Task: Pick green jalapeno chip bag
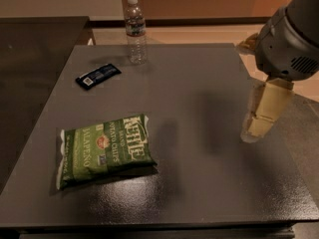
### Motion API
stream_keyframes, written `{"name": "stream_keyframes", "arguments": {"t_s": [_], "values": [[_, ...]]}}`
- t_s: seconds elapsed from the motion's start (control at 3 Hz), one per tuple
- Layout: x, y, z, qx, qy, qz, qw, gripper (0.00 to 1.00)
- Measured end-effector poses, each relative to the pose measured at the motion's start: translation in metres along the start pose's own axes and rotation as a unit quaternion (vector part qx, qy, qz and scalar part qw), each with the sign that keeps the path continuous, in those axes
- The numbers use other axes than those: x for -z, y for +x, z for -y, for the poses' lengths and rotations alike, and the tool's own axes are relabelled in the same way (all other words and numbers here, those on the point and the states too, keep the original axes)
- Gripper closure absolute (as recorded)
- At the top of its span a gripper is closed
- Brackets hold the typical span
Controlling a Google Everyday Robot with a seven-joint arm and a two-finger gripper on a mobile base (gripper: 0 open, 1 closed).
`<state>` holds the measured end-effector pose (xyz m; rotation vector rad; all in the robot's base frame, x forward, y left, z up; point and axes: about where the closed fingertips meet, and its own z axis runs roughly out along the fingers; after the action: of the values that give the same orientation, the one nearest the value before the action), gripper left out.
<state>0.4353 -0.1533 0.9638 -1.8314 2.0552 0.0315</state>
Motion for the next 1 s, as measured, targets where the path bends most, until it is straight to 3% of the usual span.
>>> {"name": "stream_keyframes", "arguments": {"t_s": [0.67, 1.0], "values": [[-0.048, -0.068, -0.008, 0.055, -0.022, 0.038, 0.9975, 0.00], [-0.076, -0.092, -0.013, 0.075, -0.038, 0.038, 0.9957, 0.00]]}}
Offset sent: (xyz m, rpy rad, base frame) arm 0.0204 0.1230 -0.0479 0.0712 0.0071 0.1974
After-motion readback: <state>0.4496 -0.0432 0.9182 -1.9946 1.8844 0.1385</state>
